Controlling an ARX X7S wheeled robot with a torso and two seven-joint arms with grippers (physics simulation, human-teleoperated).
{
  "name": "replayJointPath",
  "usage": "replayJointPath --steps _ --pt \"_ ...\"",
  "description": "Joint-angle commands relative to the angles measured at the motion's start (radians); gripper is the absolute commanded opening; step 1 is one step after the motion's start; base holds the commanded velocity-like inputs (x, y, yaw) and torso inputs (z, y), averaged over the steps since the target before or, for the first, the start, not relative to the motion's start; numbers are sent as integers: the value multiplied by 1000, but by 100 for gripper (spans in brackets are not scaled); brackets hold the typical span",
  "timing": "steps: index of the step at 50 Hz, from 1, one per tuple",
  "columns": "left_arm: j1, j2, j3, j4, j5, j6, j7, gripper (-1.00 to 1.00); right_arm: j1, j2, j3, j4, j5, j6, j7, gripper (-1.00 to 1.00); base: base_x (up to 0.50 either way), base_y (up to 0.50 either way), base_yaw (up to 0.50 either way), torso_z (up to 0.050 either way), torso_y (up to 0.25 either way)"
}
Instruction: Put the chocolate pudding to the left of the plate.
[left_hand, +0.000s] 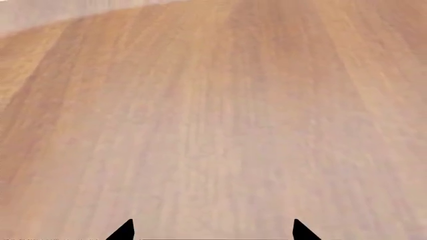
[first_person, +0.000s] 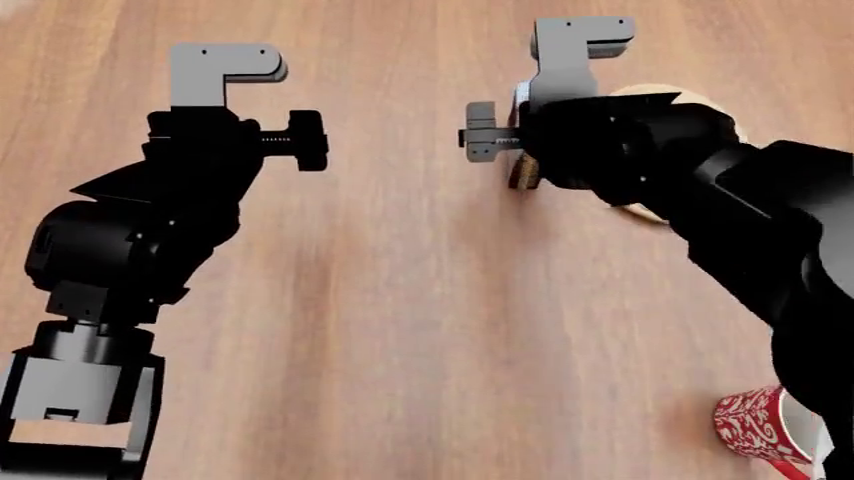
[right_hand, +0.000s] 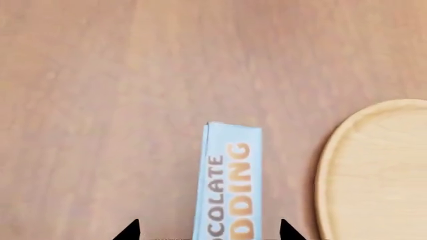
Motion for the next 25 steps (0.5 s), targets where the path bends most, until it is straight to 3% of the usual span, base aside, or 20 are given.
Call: replayJointPath --steps 1,9,25 --pt "24 -19 -18 59 -24 -15 -8 100 58 160 13 -339 17 -103 124 100 0 0 0 0 0" --pt "24 -20 -17 58 -26 -13 -7 100 64 192 23 -396 12 -114 141 100 0 0 0 0 0" --pt "23 -24 -23 47 -38 -12 2 100 62 216 34 -439 2 -129 152 100 0 0 0 0 250"
